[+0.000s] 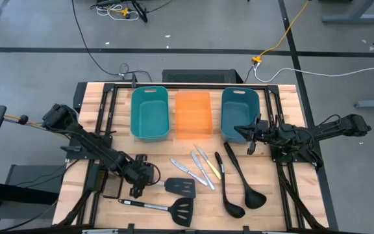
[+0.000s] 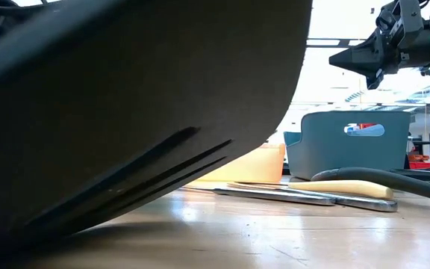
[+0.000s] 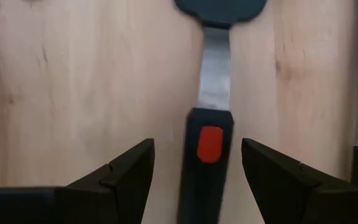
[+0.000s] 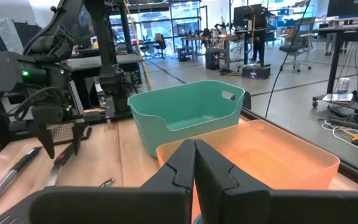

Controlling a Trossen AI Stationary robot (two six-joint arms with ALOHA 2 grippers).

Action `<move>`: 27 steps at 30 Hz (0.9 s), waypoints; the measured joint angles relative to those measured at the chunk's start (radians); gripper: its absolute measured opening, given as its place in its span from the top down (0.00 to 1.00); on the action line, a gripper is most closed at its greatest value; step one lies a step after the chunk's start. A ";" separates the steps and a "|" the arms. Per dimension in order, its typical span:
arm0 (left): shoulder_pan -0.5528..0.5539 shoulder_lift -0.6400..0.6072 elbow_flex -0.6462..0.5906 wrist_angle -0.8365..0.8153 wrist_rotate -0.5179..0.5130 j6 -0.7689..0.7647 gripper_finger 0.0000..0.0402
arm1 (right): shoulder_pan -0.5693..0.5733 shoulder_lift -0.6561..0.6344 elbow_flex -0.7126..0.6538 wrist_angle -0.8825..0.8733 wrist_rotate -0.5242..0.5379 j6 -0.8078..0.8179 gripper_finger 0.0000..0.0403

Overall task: Pick & Place Kitchen Items
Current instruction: Put the gray spatula into the green bin

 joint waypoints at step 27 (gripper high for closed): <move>0.004 0.117 0.022 0.039 0.032 0.121 0.71 | 0.000 0.045 -0.001 0.016 0.003 0.000 0.97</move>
